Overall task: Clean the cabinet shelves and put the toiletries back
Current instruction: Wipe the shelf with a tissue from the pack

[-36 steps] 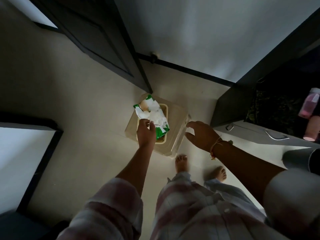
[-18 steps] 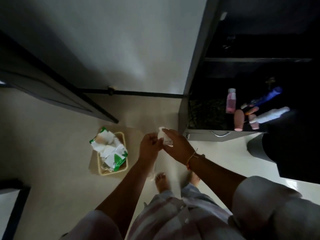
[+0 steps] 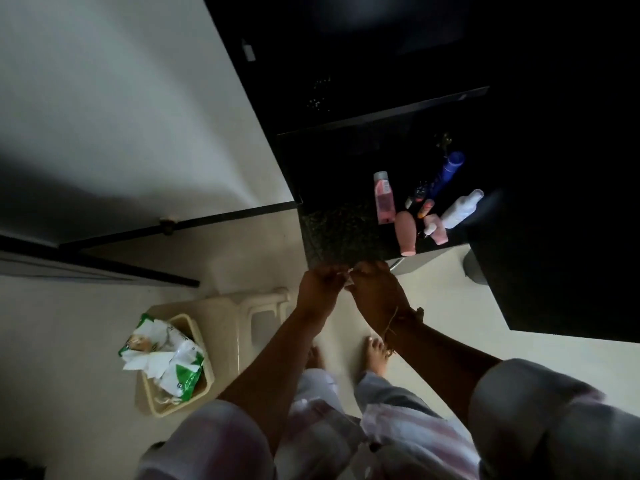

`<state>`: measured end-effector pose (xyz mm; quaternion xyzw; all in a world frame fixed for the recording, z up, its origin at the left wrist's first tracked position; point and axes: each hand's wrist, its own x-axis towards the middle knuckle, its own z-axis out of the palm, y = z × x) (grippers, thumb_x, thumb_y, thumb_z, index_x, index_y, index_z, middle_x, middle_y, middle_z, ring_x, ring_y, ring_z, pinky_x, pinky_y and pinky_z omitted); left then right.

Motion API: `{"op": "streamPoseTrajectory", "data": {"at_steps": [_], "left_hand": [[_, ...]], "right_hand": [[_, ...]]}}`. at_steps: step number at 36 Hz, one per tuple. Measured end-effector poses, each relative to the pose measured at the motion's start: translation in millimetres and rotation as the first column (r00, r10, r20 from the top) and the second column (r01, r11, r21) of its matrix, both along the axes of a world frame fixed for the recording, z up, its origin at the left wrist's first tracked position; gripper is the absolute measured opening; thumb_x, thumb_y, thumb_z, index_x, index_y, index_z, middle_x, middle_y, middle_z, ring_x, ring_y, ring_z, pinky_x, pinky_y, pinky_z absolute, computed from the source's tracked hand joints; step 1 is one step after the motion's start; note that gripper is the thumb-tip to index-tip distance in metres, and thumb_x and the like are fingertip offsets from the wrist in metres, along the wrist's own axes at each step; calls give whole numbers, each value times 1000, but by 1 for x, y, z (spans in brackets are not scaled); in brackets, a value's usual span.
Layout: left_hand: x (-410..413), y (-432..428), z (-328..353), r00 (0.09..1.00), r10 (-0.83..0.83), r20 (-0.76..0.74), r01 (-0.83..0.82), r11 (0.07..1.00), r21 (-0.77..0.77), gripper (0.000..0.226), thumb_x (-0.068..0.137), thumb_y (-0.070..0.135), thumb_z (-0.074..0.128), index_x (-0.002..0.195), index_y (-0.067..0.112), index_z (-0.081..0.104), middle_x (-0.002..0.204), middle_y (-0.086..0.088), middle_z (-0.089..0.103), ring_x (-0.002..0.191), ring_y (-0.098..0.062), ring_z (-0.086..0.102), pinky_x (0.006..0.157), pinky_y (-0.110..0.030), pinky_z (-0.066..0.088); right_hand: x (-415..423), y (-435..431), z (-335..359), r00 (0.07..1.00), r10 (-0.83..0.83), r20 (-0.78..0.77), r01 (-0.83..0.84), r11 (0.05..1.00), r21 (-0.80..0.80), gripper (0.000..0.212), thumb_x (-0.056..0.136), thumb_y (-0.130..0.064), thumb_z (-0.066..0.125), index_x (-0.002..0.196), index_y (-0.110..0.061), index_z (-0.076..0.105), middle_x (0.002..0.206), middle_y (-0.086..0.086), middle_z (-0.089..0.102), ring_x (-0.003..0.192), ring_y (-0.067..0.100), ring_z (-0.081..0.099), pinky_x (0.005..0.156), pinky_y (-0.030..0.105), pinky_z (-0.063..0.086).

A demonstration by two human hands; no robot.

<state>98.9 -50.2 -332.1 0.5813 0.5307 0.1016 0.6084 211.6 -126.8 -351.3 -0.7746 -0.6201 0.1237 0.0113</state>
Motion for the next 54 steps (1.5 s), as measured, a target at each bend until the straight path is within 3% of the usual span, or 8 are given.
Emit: {"op": "streamPoseTrajectory", "data": {"at_steps": [3, 9, 14, 22, 28, 41, 47, 54], "left_hand": [[12, 5, -3, 988, -47, -149, 77, 977, 200, 19, 89, 21, 66, 107, 20, 70, 110, -1, 69, 100, -15, 65, 83, -16, 49], [11, 28, -13, 909, -119, -400, 316, 822, 474, 42, 87, 8, 62, 129, 5, 56, 123, -16, 59, 116, -30, 53, 100, -33, 41], [-2, 37, -27, 886, -150, -439, 360, 820, 446, 48, 84, 1, 61, 131, 4, 51, 125, -14, 57, 118, -29, 52, 98, -26, 38], [-18, 34, -38, 882, -74, -465, 236, 924, 300, 60, 92, 10, 61, 146, 9, 35, 144, -11, 46, 131, -24, 47, 108, -28, 36], [-20, 32, -46, 911, -24, -412, 132, 963, 236, 48, 93, 8, 57, 139, 14, 44, 135, -4, 55, 122, -18, 54, 97, -26, 42], [-22, 36, -57, 967, 146, -208, -128, 987, 94, 41, 83, -7, 48, 119, 13, 55, 117, -1, 66, 109, -14, 63, 87, -20, 47], [-26, 43, -58, 965, 136, -225, -108, 985, 133, 38, 83, -7, 47, 115, 9, 59, 101, 6, 63, 87, -3, 60, 70, -1, 41], [-31, 47, -64, 961, 194, -197, -190, 981, 37, 36, 92, 6, 54, 127, 14, 56, 111, 1, 65, 98, -13, 63, 78, -20, 51]], "right_hand": [[15, 10, 2, 989, -123, 85, 117, 991, 66, 23, 65, -10, 75, 88, -13, 72, 84, 7, 69, 82, 29, 66, 77, 34, 54], [51, 29, -5, 944, -280, 176, 257, 956, 139, 23, 76, -7, 57, 94, -14, 69, 79, 4, 67, 80, 34, 60, 60, 35, 48], [56, 34, -33, 945, -200, 259, 215, 976, -31, 7, 78, -11, 65, 84, -14, 68, 79, 4, 66, 77, 25, 61, 62, 32, 50], [6, 42, -71, 957, 59, 285, 5, 975, -221, 62, 89, -10, 8, 141, 4, 40, 143, 25, 44, 132, 38, 42, 109, 45, 35], [-19, 56, -48, 731, 564, 383, -487, 825, -287, 49, 98, -25, 31, 142, -3, 40, 148, 17, 41, 141, 34, 31, 114, 44, 29], [47, 54, -38, 912, -153, 381, 276, 915, -295, 33, 86, 1, 31, 96, -4, 62, 89, 9, 66, 85, 25, 63, 72, 31, 51], [3, 78, -53, 942, 2, 336, 98, 955, -281, 39, 89, -12, 43, 122, 3, 59, 115, 20, 64, 104, 33, 62, 88, 38, 52], [-56, 90, -46, 855, 383, 350, -275, 907, -319, 43, 97, -12, 37, 136, 2, 44, 146, 19, 38, 138, 36, 33, 114, 46, 25]]}}
